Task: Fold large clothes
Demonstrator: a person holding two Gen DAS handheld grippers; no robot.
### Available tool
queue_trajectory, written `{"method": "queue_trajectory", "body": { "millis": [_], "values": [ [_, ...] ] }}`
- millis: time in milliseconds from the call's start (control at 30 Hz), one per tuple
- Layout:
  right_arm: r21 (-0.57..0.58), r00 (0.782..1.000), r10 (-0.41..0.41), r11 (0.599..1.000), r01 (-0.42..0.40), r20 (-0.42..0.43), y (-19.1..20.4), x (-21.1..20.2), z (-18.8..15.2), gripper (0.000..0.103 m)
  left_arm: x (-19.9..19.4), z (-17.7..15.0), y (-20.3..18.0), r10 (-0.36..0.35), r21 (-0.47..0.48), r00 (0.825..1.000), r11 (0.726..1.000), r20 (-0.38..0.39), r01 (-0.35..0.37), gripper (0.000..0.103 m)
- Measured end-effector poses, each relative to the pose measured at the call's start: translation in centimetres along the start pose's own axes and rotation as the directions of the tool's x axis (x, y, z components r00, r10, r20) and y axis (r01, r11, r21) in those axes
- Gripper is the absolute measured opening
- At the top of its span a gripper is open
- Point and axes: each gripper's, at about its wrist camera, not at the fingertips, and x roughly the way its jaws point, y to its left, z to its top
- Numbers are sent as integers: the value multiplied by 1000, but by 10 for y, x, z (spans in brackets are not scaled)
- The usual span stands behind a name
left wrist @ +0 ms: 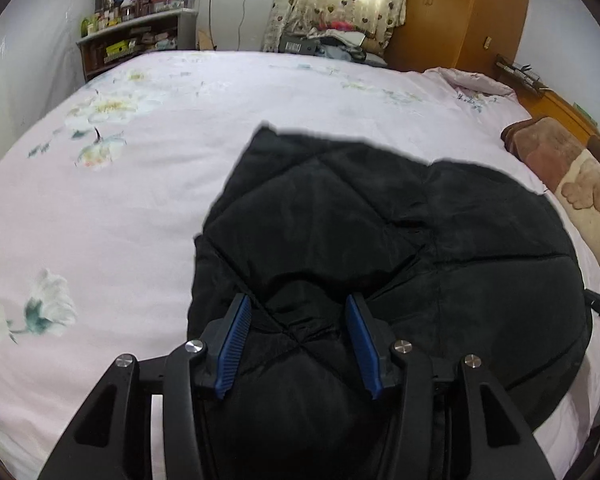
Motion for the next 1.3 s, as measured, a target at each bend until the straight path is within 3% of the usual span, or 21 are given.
{"method": "queue_trajectory", "body": {
  "millis": [100,200,333,433,633,733,800,900,1033,1133,1300],
  "values": [
    [12,997,32,999,-33,66,-4,-21,2,56,-15,10,15,9,-25,998,1000,59,-8,51],
    [19,995,46,999,-48,93,-6,-23,15,49,-1,24,35,22,-93,999,996,42,-18,51],
    [4,995,43,999,-44,94,3,-8,35,46,32,31,29,2,-88,1000,996,-4,-3,51],
    [11,1000,-14,1000,14,18,1,23,33,46,45,35,21,-8,-83,1000,997,-5,8,51],
    [57,999,-42,998,42,10,-11,22,26,46,36,40,18,-12,-50,1000,999,-9,12,51],
    [62,998,-10,998,6,55,-10,1,27,46,11,35,35,-56,-115,997,991,46,61,51],
    [57,997,27,998,-31,75,-12,-13,23,46,-4,24,51,-37,-156,997,987,65,46,51],
    [68,997,52,996,-56,59,-20,-14,12,55,-6,2,75,-57,-234,998,970,35,63,51],
    [84,999,48,995,-47,-11,-31,6,-7,58,12,-12,77,-93,-238,995,968,-29,83,52],
    [127,997,75,989,-73,-12,-38,4,-8,58,8,-7,73,-91,-243,995,966,-27,82,50],
    [102,996,86,991,-88,25,-33,-16,-7,60,-15,-18,69,-144,-243,989,959,17,144,52]
  ]
}}
